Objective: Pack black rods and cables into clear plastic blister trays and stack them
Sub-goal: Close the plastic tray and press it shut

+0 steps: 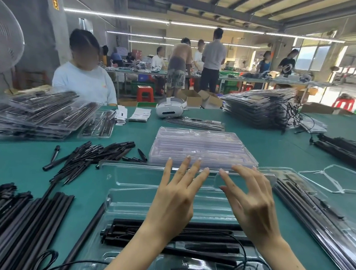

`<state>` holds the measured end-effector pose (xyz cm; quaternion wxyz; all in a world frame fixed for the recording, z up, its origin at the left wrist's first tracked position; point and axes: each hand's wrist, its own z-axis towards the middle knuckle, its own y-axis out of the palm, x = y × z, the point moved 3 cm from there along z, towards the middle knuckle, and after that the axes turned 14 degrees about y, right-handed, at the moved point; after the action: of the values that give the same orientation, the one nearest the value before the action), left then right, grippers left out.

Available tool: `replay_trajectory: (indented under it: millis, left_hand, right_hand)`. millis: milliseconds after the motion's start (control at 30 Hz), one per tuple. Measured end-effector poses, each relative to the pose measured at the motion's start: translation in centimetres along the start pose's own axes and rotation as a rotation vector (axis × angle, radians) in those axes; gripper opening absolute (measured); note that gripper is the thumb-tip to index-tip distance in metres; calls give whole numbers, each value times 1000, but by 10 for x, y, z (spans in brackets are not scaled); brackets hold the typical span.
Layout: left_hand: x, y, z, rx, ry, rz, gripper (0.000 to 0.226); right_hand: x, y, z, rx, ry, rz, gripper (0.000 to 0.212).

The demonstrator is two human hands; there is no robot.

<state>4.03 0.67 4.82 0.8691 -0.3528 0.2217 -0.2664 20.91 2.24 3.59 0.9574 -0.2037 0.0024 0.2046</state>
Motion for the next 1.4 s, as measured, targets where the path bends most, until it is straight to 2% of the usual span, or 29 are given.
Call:
replay_trajectory:
  millis: [200, 500, 767, 867, 933, 1000, 1067, 1100, 1233, 1400]
  left_hand:
    - [0, 1, 0, 35, 17, 72, 68]
    - [0, 0, 8, 105, 36, 108, 56]
    - [8, -10, 36, -40, -159, 200, 27]
    - [9, -11, 38, -65, -170, 225, 26]
    - [12, -12, 38, -43, -165, 217, 29]
    - [15, -12, 36, -29, -153, 203, 33]
    - [17, -13, 33, -57, -132, 219, 36]
    - [17, -14, 31, -73, -128, 222, 37]
    - [21, -17, 27, -84, -119, 185, 35]
    - [25, -18, 20, -55, -144, 107, 34]
  right_hand:
    - [-1, 1, 2, -50, 24, -25, 40]
    - [-2, -2, 9, -101, 17, -26, 38]
    - [-4, -7, 11, -150, 34, -31, 35]
    - [-3, -10, 23, -226, 151, 71, 23]
    - [0, -9, 46, -366, 285, 214, 15]
    - [5, 2, 72, -701, 397, 351, 19]
    - [5, 14, 92, -1080, 398, 474, 13]
    - [5, 20, 99, -1211, 370, 510, 8]
    - [7, 34, 106, -1574, 386, 557, 16]
    - [10, 43, 94, -1848, 459, 688, 15]
